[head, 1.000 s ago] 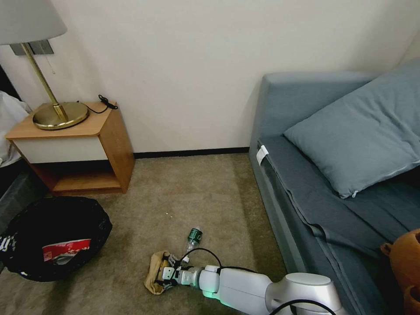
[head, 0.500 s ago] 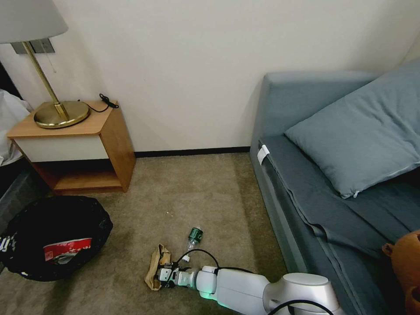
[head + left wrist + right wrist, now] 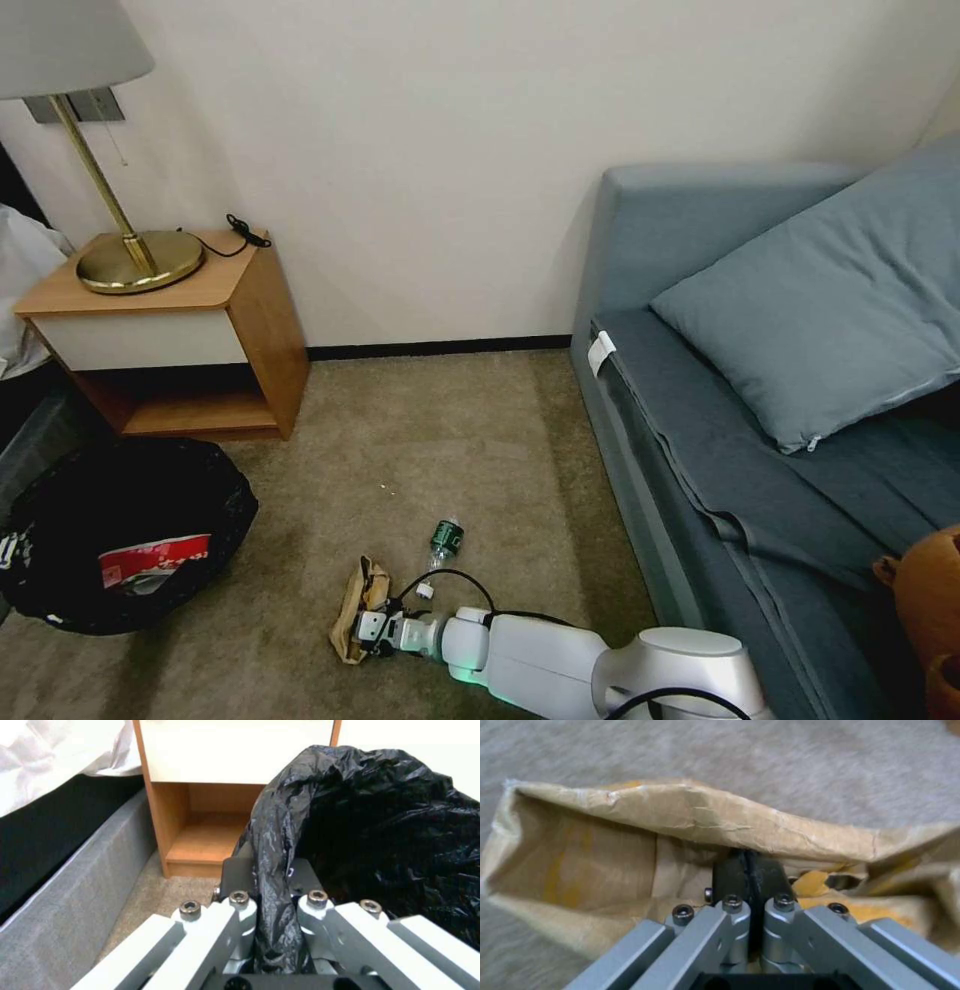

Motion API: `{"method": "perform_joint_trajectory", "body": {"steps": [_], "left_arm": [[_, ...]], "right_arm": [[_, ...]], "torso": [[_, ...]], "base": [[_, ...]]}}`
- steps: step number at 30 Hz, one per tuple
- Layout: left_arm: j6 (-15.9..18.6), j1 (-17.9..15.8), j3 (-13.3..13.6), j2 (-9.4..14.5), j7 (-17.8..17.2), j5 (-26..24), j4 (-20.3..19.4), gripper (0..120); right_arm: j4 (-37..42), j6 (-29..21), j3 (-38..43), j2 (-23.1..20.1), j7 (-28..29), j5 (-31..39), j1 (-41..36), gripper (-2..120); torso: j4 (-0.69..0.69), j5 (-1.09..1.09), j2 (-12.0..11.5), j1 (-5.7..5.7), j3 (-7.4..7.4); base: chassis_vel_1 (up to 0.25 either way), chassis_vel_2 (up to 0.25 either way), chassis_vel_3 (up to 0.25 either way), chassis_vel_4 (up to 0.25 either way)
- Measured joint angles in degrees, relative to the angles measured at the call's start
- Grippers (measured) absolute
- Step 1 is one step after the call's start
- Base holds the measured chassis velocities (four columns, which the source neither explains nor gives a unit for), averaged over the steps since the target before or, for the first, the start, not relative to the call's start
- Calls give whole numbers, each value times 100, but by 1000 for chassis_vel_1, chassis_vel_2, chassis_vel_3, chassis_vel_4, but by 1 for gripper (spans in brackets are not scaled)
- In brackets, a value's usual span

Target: Pick up the trash bin, then pick up the garbage on the floor and place it into the trash bin.

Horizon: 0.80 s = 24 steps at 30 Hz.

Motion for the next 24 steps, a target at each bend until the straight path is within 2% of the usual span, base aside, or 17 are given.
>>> {"method": "perform_joint_trajectory", "body": {"steps": [17, 24], "left_arm": [[-6, -36, -3, 28, -64, -54, 5, 4], [-11, -40, -43, 135, -61, -97, 128, 4]], "right_arm": [[366, 88, 355, -249, 10, 42, 158, 0], [575, 173, 683, -381, 16, 46, 352, 0]], "torso": [[0, 2, 1, 0, 0], [0, 2, 1, 0, 0]], "base": [[0, 0, 0, 0], [0, 0, 0, 0]]}}
